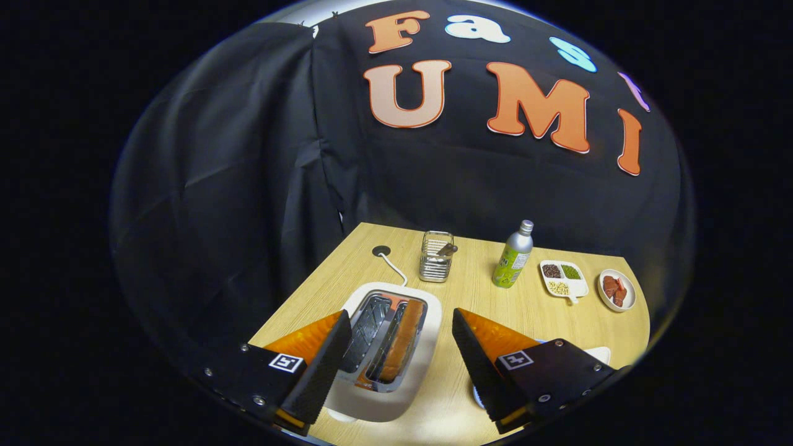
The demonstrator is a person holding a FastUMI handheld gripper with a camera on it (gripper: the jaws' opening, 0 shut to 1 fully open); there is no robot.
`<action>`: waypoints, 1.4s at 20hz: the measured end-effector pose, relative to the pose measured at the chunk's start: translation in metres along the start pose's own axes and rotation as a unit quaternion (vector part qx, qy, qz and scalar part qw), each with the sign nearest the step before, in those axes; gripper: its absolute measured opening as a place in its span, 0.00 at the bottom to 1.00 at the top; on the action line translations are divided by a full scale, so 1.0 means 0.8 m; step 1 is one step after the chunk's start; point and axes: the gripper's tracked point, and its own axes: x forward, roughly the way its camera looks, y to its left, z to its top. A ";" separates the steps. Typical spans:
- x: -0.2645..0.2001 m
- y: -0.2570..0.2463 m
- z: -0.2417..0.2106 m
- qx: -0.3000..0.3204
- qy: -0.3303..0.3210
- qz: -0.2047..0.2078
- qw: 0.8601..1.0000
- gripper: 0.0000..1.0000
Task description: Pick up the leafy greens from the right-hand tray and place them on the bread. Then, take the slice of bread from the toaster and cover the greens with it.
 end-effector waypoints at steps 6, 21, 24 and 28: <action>0.017 0.012 -0.022 -0.017 0.027 -0.008 0.999 0.72; -0.027 -0.002 0.016 0.002 0.002 0.004 1.000 0.05; -0.047 -0.011 0.033 0.017 -0.013 0.009 1.000 0.05; -0.071 -0.033 0.052 0.035 -0.030 0.005 0.999 0.05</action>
